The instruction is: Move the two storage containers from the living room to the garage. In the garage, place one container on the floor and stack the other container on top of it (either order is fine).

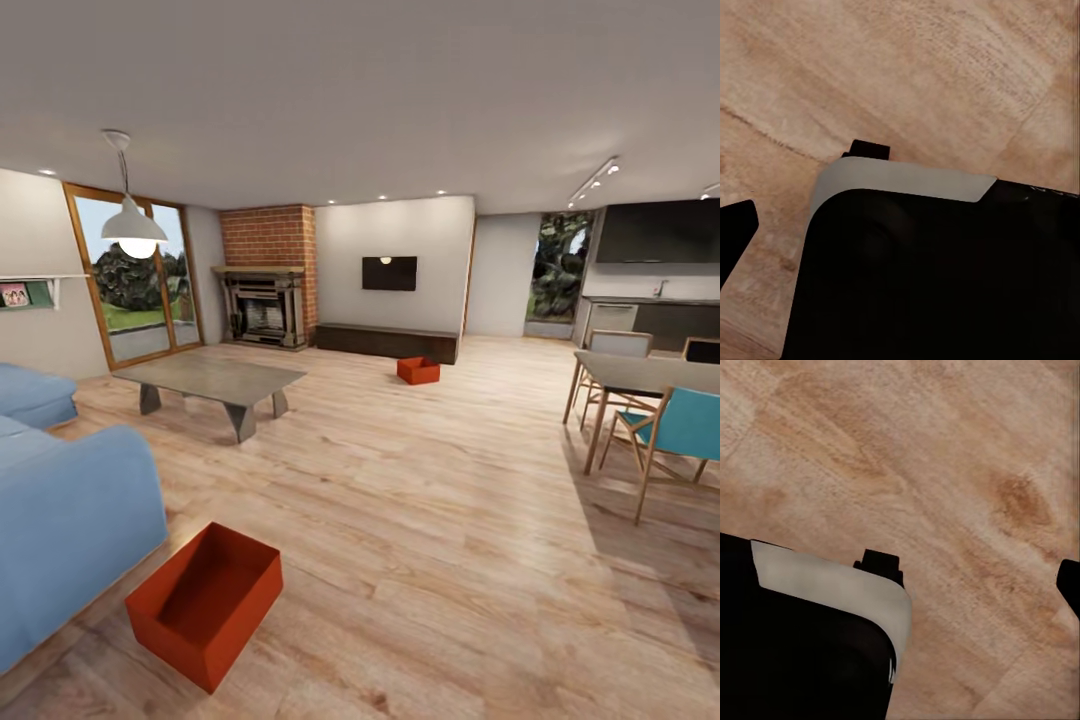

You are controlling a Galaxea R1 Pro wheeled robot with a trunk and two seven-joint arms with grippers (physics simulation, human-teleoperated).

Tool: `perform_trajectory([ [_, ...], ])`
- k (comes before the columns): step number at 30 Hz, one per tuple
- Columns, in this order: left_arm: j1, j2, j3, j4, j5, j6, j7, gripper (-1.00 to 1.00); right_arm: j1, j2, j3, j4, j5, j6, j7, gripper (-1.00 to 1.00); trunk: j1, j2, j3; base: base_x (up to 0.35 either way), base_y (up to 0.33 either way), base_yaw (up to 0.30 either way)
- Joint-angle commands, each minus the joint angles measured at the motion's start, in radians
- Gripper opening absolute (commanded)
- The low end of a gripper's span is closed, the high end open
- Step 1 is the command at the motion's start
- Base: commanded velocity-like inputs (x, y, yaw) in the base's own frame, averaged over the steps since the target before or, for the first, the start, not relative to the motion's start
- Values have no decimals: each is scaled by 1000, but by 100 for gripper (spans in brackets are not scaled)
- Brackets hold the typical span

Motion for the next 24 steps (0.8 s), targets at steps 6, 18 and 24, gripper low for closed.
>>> perform_trajectory([
  [6,0,0,0,0,6,-2,0,100,-1,0,1,3,1,-5,2,100,1,0,-1,320,-62,0],
  [18,0,0,0,0,6,-2,0,100,-1,1,-5,3,-11,-1,3,100,1,0,-1,320,-5,0],
  [24,0,0,0,0,6,-2,0,100,-1,1,-5,3,-12,1,4,100,1,0,-1,321,0,0],
])
